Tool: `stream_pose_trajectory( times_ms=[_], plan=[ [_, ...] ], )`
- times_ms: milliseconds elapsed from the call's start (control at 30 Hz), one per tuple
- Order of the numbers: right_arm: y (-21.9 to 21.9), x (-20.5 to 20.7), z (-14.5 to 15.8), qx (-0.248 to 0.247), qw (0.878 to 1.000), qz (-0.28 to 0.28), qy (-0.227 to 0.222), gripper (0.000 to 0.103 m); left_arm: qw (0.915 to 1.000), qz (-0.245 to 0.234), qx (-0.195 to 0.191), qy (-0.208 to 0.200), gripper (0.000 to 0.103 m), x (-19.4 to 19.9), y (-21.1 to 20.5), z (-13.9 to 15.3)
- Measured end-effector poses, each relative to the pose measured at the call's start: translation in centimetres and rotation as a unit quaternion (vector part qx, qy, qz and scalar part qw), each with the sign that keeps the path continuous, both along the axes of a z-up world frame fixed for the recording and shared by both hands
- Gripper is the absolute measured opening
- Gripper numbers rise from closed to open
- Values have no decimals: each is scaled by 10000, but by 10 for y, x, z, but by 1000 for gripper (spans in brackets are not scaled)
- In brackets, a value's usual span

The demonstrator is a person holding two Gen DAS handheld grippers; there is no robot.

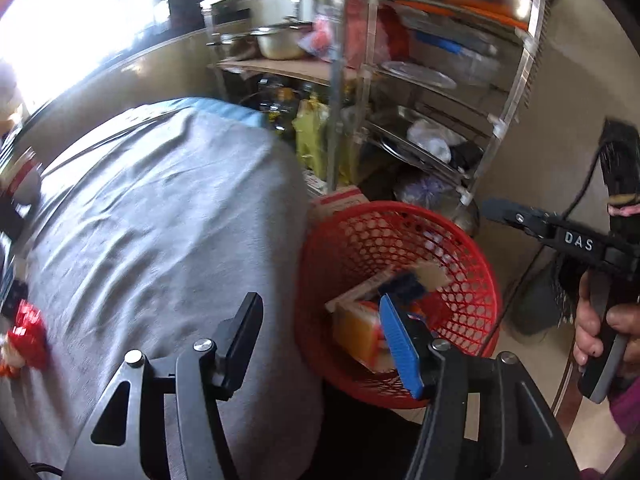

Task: Collect trash
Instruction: 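Carry both boxes over the red wastebasket and open both tools to drop them, then move both open tools back over the table toward the remaining items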

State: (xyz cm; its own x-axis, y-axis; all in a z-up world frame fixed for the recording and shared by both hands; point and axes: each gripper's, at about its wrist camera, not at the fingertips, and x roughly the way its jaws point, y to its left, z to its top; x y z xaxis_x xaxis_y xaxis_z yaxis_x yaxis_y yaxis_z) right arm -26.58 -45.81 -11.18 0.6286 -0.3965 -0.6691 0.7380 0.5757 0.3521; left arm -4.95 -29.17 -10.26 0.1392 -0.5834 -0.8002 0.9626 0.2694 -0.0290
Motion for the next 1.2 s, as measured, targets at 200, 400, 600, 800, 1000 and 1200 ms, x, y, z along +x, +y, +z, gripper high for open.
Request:
stream_pose_trajectory(
  times_ms=[200, 400, 600, 800, 1000, 1200],
  plan=[
    [7, 22, 1, 316, 9991, 257, -120, 47, 9970, 771, -32, -106, 62, 37, 49, 6],
    [28, 65, 9, 430, 9956, 784, -277, 53, 9871, 1553, -11, -381, 62, 64, 112, 6],
    [63, 128, 17, 371, 9874, 1520, -240, 53, 9672, 2507, -51, -403, 62, 102, 174, 5],
    [108, 181, 18, 497, 9719, 2277, -342, 53, 9427, 3294, -99, -527, 62, 132, 220, 5],
    [162, 225, 23, 348, 9541, 2958, -322, 53, 9214, 3830, -38, -657, 62, 150, 245, -2],
    [196, 237, 11, 290, 9406, 3376, -204, 53, 9090, 4124, 47, -593, 62, 158, 259, -14]
  ],
)
